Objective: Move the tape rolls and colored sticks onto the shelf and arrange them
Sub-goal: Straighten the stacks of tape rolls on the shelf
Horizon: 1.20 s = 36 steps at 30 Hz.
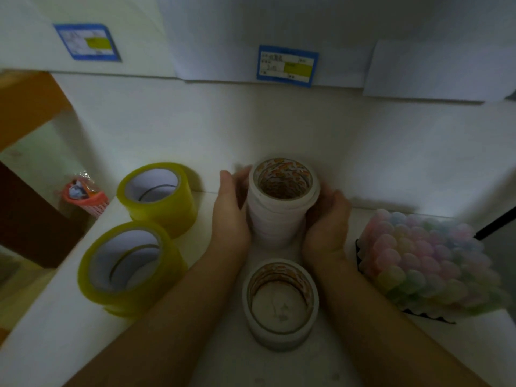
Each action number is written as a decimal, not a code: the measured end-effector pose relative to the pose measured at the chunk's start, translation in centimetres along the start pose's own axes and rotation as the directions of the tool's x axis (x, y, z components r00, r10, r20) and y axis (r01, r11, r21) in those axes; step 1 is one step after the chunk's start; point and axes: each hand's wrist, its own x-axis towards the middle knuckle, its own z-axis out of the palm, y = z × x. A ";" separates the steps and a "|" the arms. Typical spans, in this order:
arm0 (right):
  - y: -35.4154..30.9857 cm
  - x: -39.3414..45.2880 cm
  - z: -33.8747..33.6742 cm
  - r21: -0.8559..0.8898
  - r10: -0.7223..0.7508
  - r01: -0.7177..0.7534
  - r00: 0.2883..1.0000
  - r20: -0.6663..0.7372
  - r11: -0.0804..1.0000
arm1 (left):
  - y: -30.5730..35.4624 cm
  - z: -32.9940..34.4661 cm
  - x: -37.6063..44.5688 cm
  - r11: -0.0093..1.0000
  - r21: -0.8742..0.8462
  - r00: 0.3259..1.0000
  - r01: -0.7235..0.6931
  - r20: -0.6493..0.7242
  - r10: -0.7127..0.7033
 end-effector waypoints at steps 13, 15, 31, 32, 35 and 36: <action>-0.6 0.8 2.9 -0.252 -0.130 0.114 0.990 -0.048 0.961 | 0.3 1.8 0.6 0.919 0.276 0.959 -0.282 0.112 0.261; -0.4 0.9 2.9 -0.237 -0.163 0.149 0.986 -0.038 0.960 | 0.2 1.9 0.6 0.893 0.304 0.944 -0.331 0.093 0.318; 1.1 0.2 1.1 -0.302 0.011 -0.012 1.000 -0.007 0.953 | -0.5 1.1 1.3 0.977 0.210 0.999 -0.043 0.007 0.042; 1.0 0.2 1.1 -0.306 0.023 -0.025 1.000 -0.010 0.952 | -0.6 1.1 1.2 0.979 0.205 1.000 -0.022 0.012 0.020; 0.9 0.2 1.2 -0.318 0.014 -0.023 1.000 -0.028 0.948 | -0.5 1.2 0.7 0.985 0.164 0.999 0.049 0.000 -0.050; 0.9 0.1 1.3 -0.323 0.023 -0.035 0.999 -0.039 0.946 | -0.5 1.1 0.6 0.985 0.158 0.997 0.064 0.022 -0.068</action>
